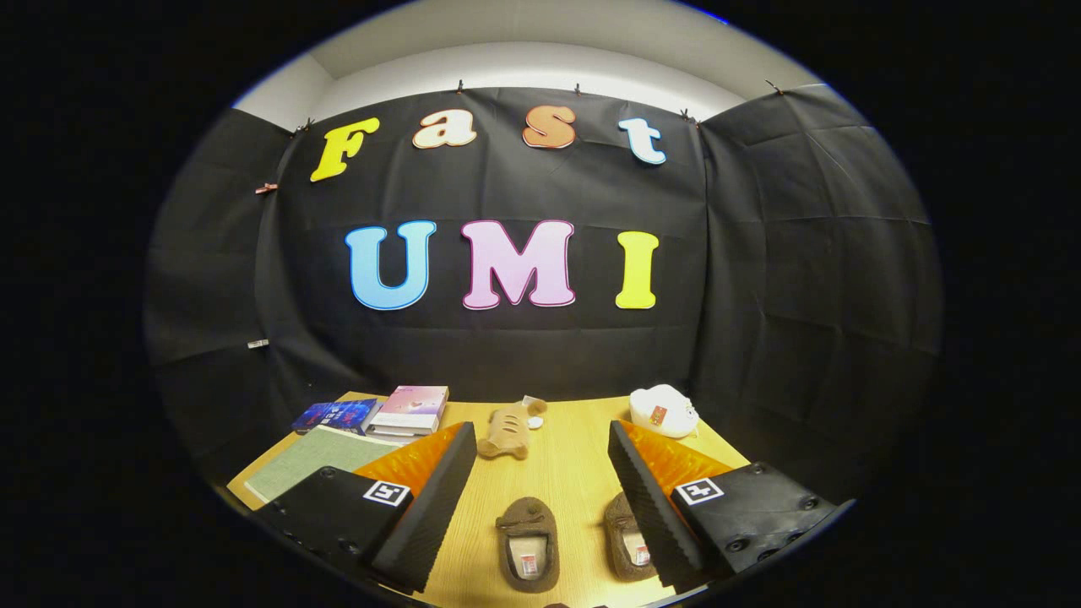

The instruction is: Open the storage box then place both shoes into the box .Put the left shoe in first, then the right shoe, with the right side of both shoes facing outward in a uniform manner.

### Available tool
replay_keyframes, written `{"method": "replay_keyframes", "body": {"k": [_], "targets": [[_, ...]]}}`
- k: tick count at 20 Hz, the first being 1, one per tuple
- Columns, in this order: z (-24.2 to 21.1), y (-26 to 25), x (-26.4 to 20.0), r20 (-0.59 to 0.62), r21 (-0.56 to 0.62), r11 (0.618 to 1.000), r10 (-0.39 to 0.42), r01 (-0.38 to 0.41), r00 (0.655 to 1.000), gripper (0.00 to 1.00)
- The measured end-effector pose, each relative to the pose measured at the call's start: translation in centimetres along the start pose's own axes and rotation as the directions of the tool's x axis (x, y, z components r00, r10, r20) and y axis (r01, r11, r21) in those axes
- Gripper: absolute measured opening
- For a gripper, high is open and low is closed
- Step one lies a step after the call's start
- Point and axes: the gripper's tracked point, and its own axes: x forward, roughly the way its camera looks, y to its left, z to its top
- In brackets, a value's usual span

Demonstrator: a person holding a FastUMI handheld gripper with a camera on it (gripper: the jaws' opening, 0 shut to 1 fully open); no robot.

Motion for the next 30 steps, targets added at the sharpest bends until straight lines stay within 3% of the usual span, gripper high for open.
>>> {"method": "replay_keyframes", "body": {"k": [4, 8, 14, 17, 20, 24, 28, 30], "targets": [[-0.3, 1.2, 0.5, -0.031, -0.013, 1.000, 0.012, -0.013, 0.999, 0.98], [-0.8, 2.8, 1.4, -0.073, 0.025, 0.993, 0.120, -0.119, 0.990, 0.98], [-4.1, 4.7, 2.9, -0.177, 0.086, 0.966, 0.255, -0.243, 0.951, 0.97], [-6.1, 6.4, 3.0, -0.225, 0.136, 0.935, 0.350, -0.327, 0.909, 0.99], [-9.7, 9.6, 2.4, -0.331, 0.271, 0.867, 0.491, -0.417, 0.806, 0.99], [-12.8, 13.0, -0.4, -0.398, 0.463, 0.756, 0.643, -0.462, 0.654, 0.99], [-15.9, 16.0, -2.9, -0.423, 0.594, 0.642, 0.762, -0.485, 0.491, 0.99], [-17.3, 17.5, -3.5, -0.410, 0.686, 0.571, 0.815, -0.451, 0.409, 0.99]]}}
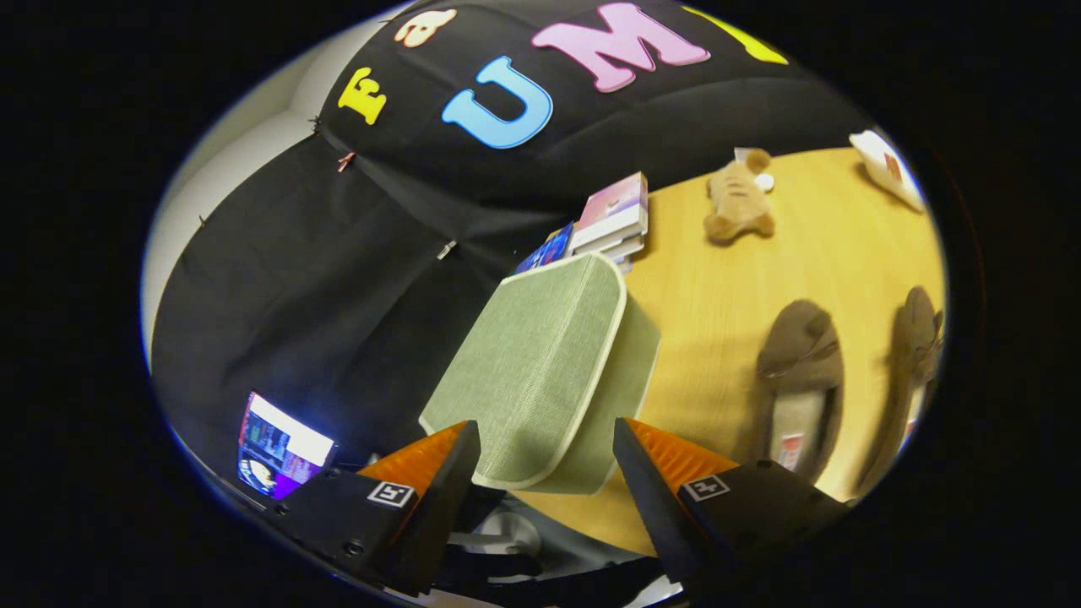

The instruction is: Open the storage box then place both shoes into the box .Put the left shoe in first, then the right shoe, with the right side of both shoes facing outward in a uniform manner.

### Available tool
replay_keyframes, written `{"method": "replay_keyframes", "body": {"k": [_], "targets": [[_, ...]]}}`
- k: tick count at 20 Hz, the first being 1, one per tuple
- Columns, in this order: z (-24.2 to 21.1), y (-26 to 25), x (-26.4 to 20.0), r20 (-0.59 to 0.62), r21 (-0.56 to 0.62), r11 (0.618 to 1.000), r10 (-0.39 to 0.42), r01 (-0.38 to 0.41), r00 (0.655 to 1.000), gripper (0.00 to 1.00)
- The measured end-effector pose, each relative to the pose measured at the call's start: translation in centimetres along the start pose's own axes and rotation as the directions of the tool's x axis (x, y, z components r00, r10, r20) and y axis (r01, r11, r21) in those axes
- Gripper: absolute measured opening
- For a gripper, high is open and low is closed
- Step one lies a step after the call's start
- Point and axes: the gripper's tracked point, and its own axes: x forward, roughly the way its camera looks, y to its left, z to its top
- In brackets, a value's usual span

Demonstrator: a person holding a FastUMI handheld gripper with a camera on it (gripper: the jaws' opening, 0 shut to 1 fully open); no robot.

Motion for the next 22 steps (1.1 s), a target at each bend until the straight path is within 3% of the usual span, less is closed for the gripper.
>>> {"method": "replay_keyframes", "body": {"k": [3, 6, 10, 17, 19, 22], "targets": [[-2.5, -0.5, 1.9, -0.088, 0.115, 0.989, 0.103, -0.093, 0.991, 0.98], [-2.8, -1.5, 3.2, -0.110, 0.262, 0.952, 0.194, -0.160, 0.975, 0.98], [-2.5, -1.4, 4.1, -0.058, 0.525, 0.817, 0.313, -0.237, 0.948, 0.98], [-3.0, -0.5, 4.7, -0.077, 0.566, 0.787, 0.347, -0.245, 0.935, 0.95], [-2.3, -0.4, 4.7, -0.070, 0.581, 0.777, 0.345, -0.243, 0.936, 0.70], [-2.2, 0.2, 4.1, -0.087, 0.590, 0.772, 0.351, -0.236, 0.932, 0.65]]}}
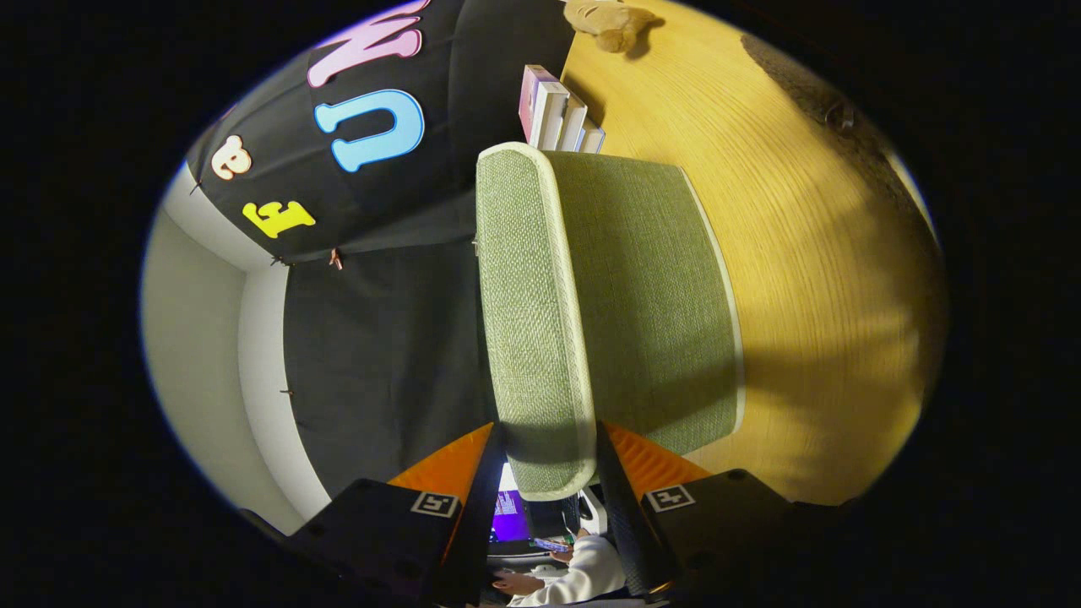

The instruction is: Open the storage box then place both shoes into the box .Put the left shoe in first, then the right shoe, with the right side of both shoes facing outward in a uniform manner.

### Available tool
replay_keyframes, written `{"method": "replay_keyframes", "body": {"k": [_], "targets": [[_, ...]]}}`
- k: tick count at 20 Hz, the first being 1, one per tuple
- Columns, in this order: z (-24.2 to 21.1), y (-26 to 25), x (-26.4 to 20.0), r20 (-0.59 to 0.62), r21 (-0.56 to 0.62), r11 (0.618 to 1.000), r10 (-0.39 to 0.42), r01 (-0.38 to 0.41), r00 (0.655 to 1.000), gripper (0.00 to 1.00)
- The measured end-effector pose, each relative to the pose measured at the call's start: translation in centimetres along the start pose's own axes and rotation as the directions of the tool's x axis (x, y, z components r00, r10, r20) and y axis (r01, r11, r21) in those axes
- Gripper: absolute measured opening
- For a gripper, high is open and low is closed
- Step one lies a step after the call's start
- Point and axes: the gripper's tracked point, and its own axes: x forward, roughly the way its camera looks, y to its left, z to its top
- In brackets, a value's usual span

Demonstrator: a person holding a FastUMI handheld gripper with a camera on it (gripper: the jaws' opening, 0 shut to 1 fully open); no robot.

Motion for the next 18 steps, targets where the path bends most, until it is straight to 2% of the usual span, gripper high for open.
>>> {"method": "replay_keyframes", "body": {"k": [2, 3, 5, 7, 8, 10, 12, 15, 18], "targets": [[0.0, 0.0, -0.5, 0.005, 0.002, 1.000, -0.013, 0.013, 1.000, 0.52], [-0.3, 0.3, -0.2, -0.004, 0.011, 1.000, -0.015, 0.015, 1.000, 0.43], [-0.7, 1.7, -0.2, -0.020, 0.016, 1.000, 0.012, -0.012, 1.000, 0.43], [0.5, 2.3, 0.1, 0.029, -0.003, 1.000, -0.015, 0.015, 0.999, 0.17], [0.5, 3.1, 0.6, 0.035, -0.009, 1.000, -0.006, 0.006, 0.999, 0.10], [0.2, 4.8, 0.9, 0.028, -0.016, 1.000, 0.023, -0.023, 0.999, 0.09], [0.2, 6.0, 1.2, 0.026, -0.054, 0.998, 0.024, -0.023, 0.999, 0.05], [-0.1, 8.5, 1.9, 0.009, -0.109, 0.994, 0.031, -0.030, 0.999, 0.05], [0.0, 11.2, 3.2, -0.016, -0.193, 0.981, -0.002, -0.001, 1.000, 0.05]]}}
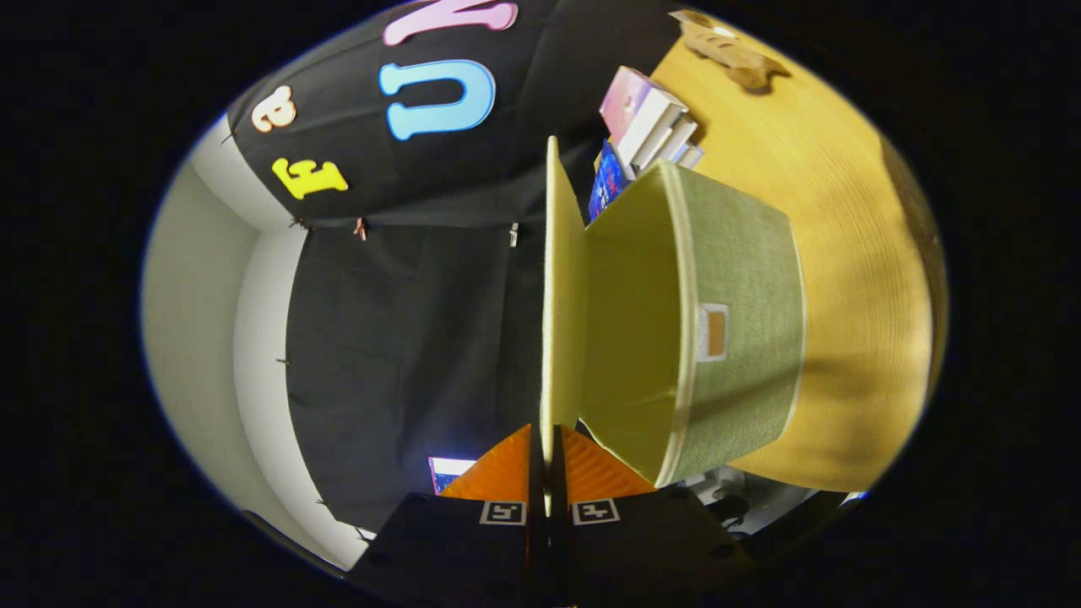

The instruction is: Open the storage box then place both shoes into the box .Put the left shoe in first, then the right shoe, with the right side of both shoes facing outward in a uniform manner.

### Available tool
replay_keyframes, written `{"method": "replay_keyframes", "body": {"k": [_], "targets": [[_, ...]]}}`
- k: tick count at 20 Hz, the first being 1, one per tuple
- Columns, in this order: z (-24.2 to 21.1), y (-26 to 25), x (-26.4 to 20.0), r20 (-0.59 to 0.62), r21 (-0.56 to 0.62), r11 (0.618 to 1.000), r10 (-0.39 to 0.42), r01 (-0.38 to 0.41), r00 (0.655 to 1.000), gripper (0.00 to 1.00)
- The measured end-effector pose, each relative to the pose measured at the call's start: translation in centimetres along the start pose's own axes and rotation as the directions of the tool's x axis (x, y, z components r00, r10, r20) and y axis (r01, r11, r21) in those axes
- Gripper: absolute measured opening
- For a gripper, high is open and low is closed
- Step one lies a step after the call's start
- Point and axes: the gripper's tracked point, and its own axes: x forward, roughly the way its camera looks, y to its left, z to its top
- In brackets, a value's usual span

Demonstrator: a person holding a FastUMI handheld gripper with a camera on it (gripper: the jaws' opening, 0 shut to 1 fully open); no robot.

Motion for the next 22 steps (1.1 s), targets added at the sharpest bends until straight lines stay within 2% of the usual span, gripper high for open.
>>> {"method": "replay_keyframes", "body": {"k": [3, 7, 14, 18, 22], "targets": [[0.8, 2.4, 2.1, -0.011, -0.059, 0.997, -0.043, 0.043, 0.999, 0.05], [1.2, 6.6, 6.3, -0.028, -0.103, 0.994, -0.046, 0.043, 0.999, 0.05], [-1.2, 10.8, 16.0, -0.113, -0.188, 0.977, -0.124, 0.102, 0.986, 0.06], [-2.5, 10.8, 22.2, -0.136, -0.256, 0.957, -0.177, 0.138, 0.975, 0.06], [-5.1, 8.1, 26.9, -0.188, -0.259, 0.949, -0.233, 0.181, 0.954, 0.06]]}}
